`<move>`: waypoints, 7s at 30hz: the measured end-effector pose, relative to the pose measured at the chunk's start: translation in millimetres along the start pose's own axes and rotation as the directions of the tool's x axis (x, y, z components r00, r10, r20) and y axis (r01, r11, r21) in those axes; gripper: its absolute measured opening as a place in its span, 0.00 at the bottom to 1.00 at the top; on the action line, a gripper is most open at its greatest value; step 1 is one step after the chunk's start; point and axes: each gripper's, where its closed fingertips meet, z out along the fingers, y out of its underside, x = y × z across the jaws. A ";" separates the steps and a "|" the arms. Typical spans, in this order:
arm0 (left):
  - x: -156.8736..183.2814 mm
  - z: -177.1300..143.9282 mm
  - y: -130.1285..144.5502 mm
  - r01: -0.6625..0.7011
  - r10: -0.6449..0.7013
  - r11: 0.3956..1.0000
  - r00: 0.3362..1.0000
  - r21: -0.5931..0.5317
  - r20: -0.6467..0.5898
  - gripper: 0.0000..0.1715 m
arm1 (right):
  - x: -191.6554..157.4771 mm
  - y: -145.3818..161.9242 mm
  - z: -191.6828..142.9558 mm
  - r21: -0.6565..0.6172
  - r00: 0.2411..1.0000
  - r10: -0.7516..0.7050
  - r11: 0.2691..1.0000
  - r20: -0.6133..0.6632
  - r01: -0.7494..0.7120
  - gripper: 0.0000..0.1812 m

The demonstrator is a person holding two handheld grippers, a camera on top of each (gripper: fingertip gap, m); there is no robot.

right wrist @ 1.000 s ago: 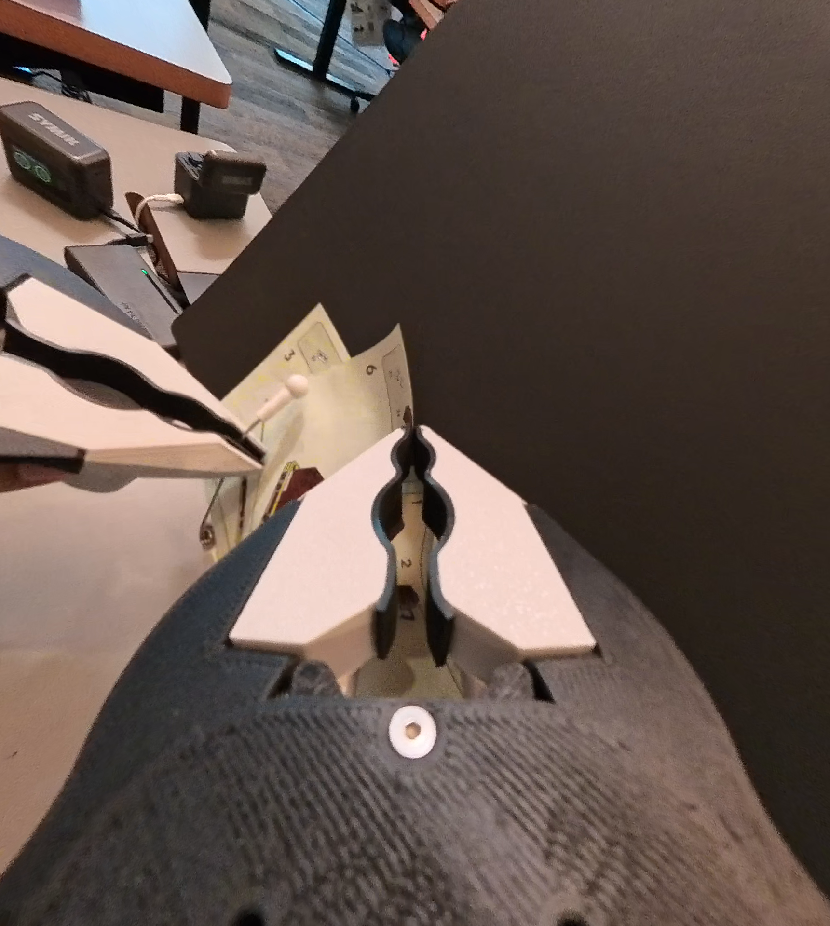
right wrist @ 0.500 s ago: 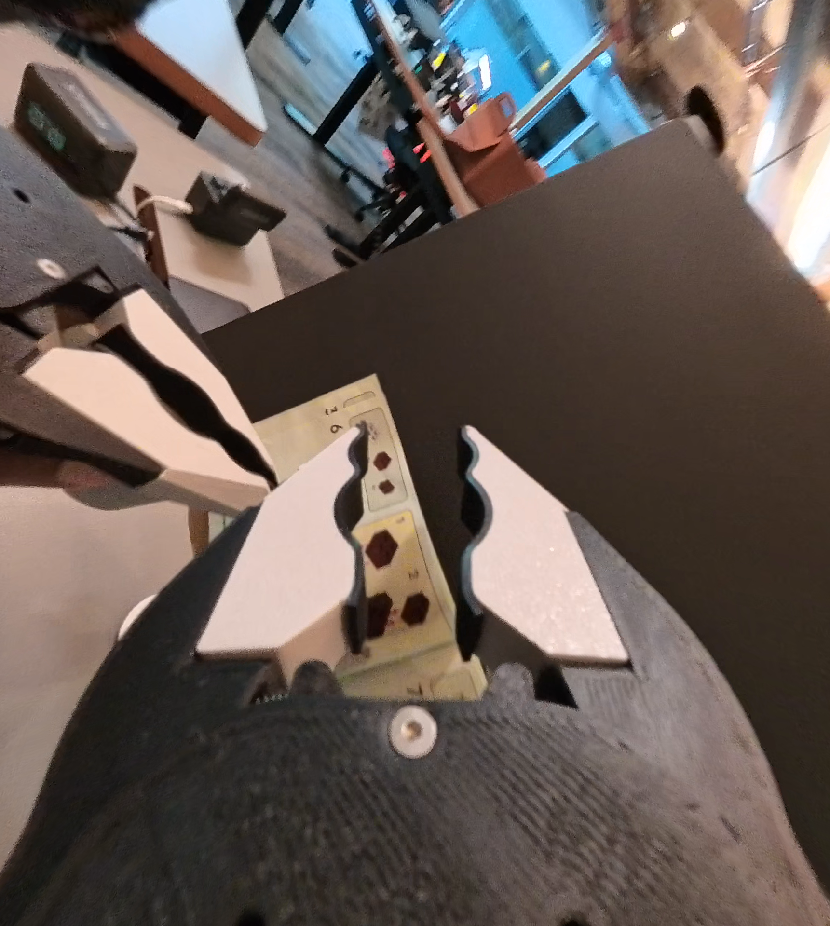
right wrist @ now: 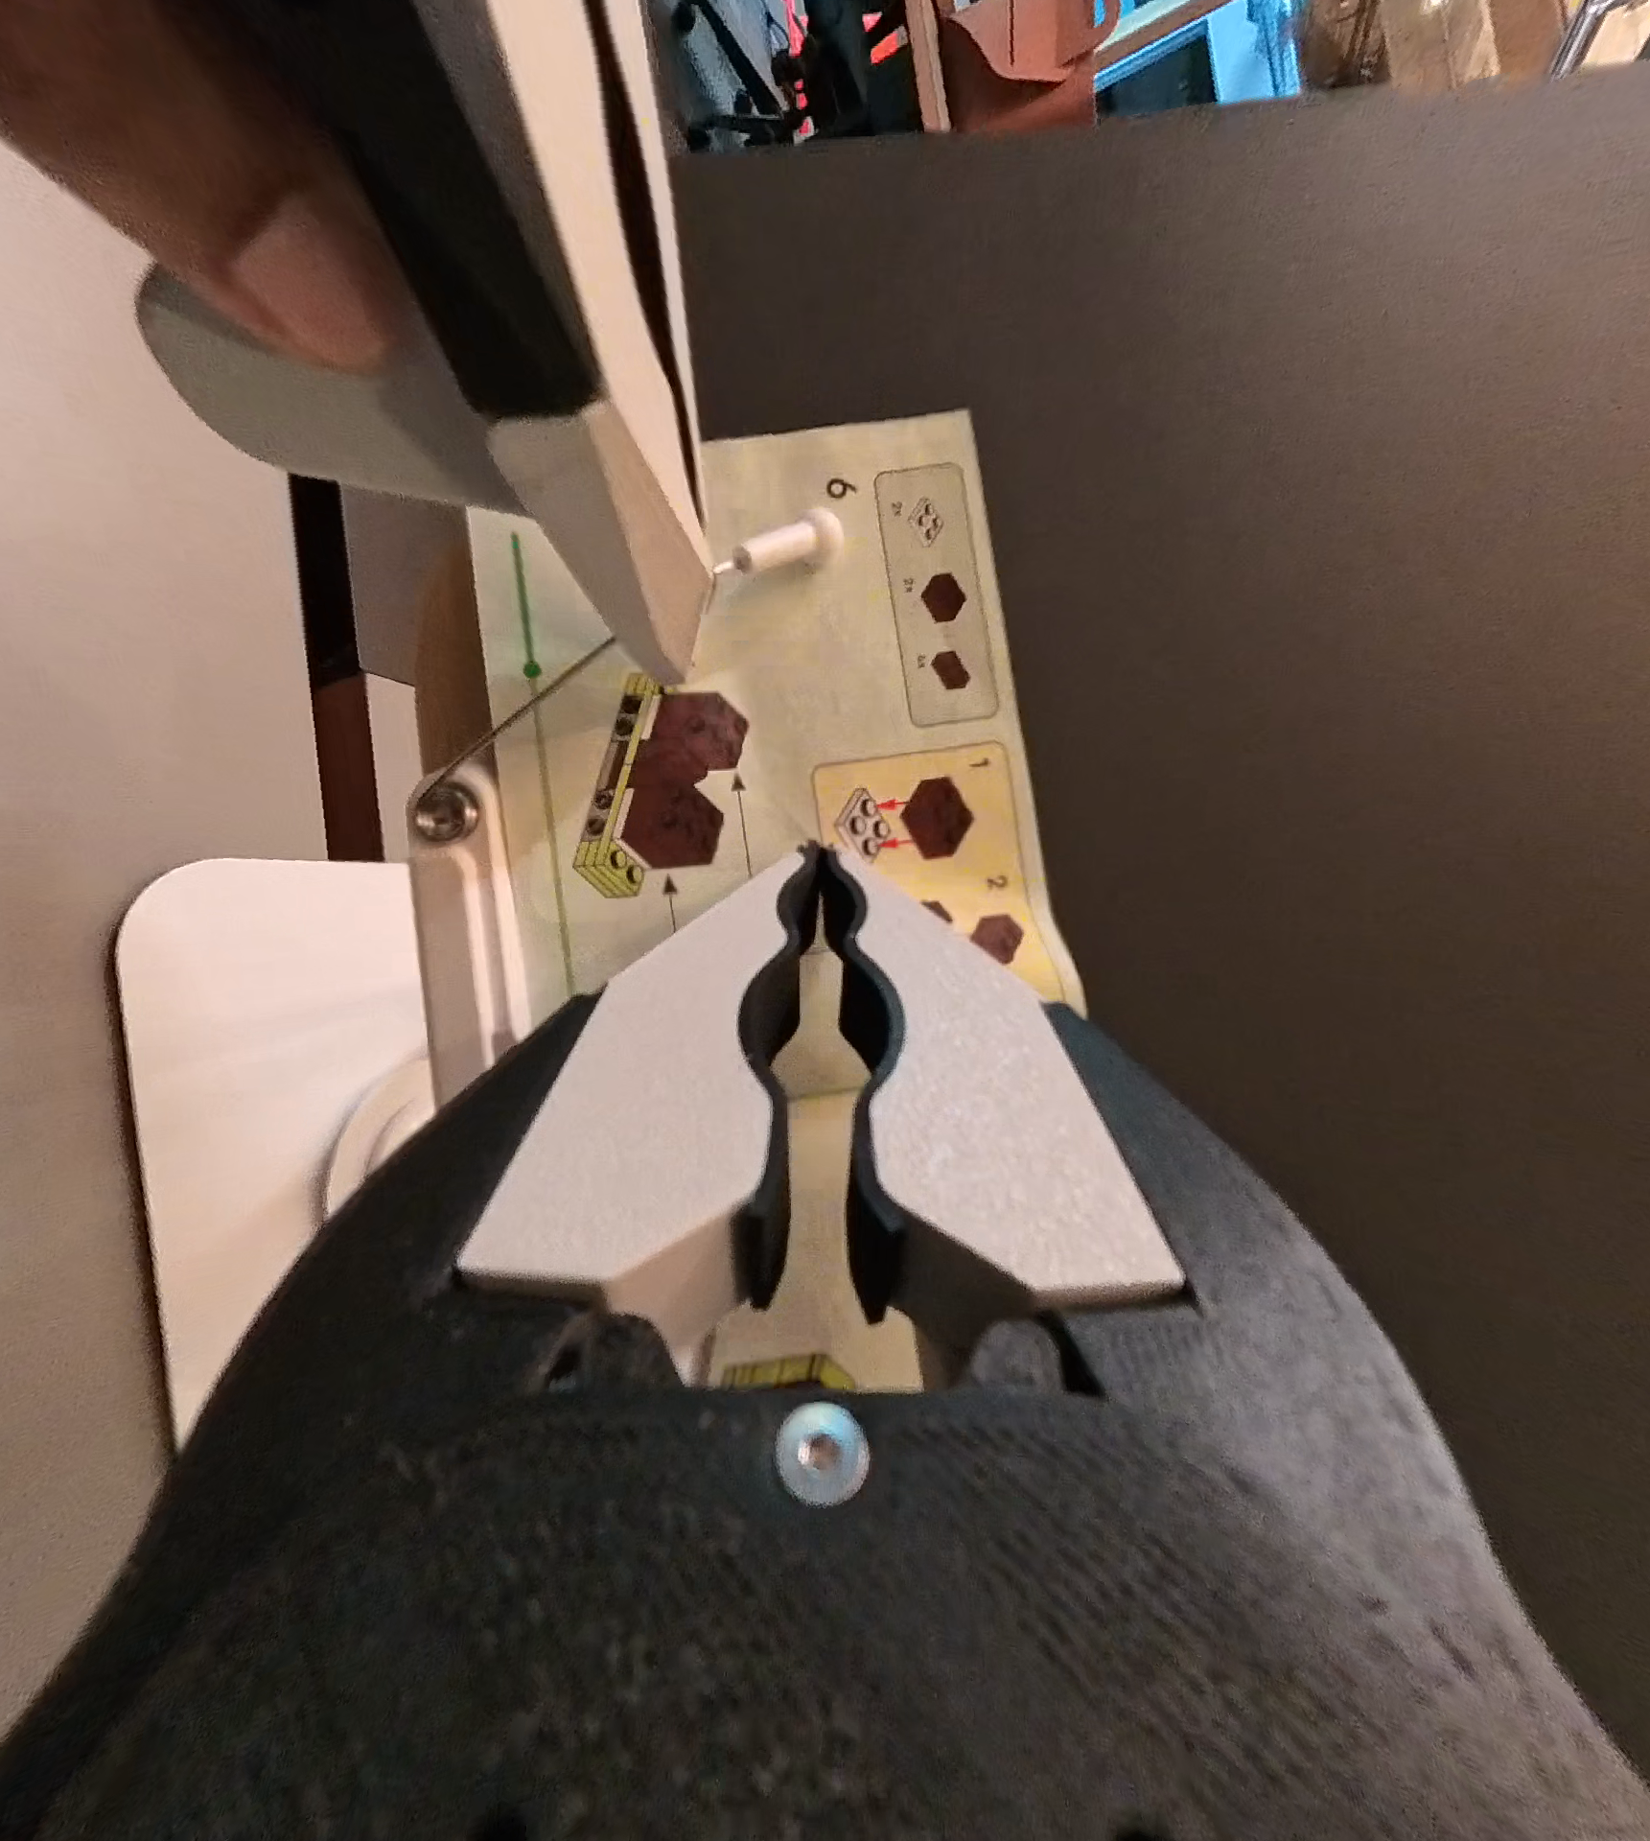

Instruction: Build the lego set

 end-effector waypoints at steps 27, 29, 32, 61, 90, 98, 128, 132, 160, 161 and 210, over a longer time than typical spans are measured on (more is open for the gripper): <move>202.3 -136.3 63.4 -0.119 0.104 0.993 0.929 -0.018 -0.354 0.22 | -132.6 -33.8 -243.2 -0.021 0.490 0.871 0.490 -0.038 -0.872 0.00; 218.3 -147.1 108.9 -0.177 0.155 0.984 0.931 -0.035 -0.330 0.24 | -166.6 -12.3 -259.8 -0.077 0.444 0.887 0.438 -0.128 -0.896 0.00; 237.5 -167.9 143.8 -0.124 0.118 0.992 0.933 0.002 -0.340 0.24 | -204.9 4.7 -279.8 -0.127 0.340 0.923 0.321 -0.179 -0.939 0.00; 66.9 -245.0 194.1 0.220 -0.215 0.975 0.968 0.031 -0.128 0.00 | -228.0 -93.7 -276.4 -0.119 0.277 0.961 0.275 -0.004 -0.954 0.15; 115.7 -211.3 166.7 0.147 -0.121 0.985 0.964 0.096 -0.239 0.00 | -256.8 7.1 -278.0 -0.286 0.192 0.981 0.191 0.026 -0.939 0.08; 58.9 -233.9 164.2 0.310 -0.280 0.938 0.941 0.152 -0.193 0.00 | -258.1 12.9 -264.0 -0.322 0.189 0.982 0.180 0.005 -0.929 0.07; 71.9 -221.1 173.0 0.295 -0.269 0.948 0.943 0.120 -0.194 0.00 | -263.1 2.1 -261.0 -0.344 0.175 0.981 0.195 0.090 -0.918 0.09; 72.3 -221.0 173.3 0.305 -0.277 0.945 0.939 0.118 -0.203 0.01 | -262.7 4.5 -260.6 -0.345 0.176 0.982 0.190 0.073 -0.919 0.10; -12.4 -237.8 211.0 0.203 -0.196 0.979 0.963 -0.018 0.185 0.02 | -258.3 8.1 -259.9 -0.327 0.173 0.984 0.181 0.051 -0.928 0.11; -5.8 -235.3 210.2 0.214 -0.209 0.977 0.968 -0.019 0.139 0.03 | -258.3 7.9 -259.9 -0.326 0.175 0.983 0.183 0.052 -0.927 0.11; 55.2 -226.2 260.7 0.019 -0.070 0.908 0.992 -0.418 -0.107 0.13 | -259.1 6.2 -260.4 -0.329 0.170 0.983 0.182 0.067 -0.927 0.11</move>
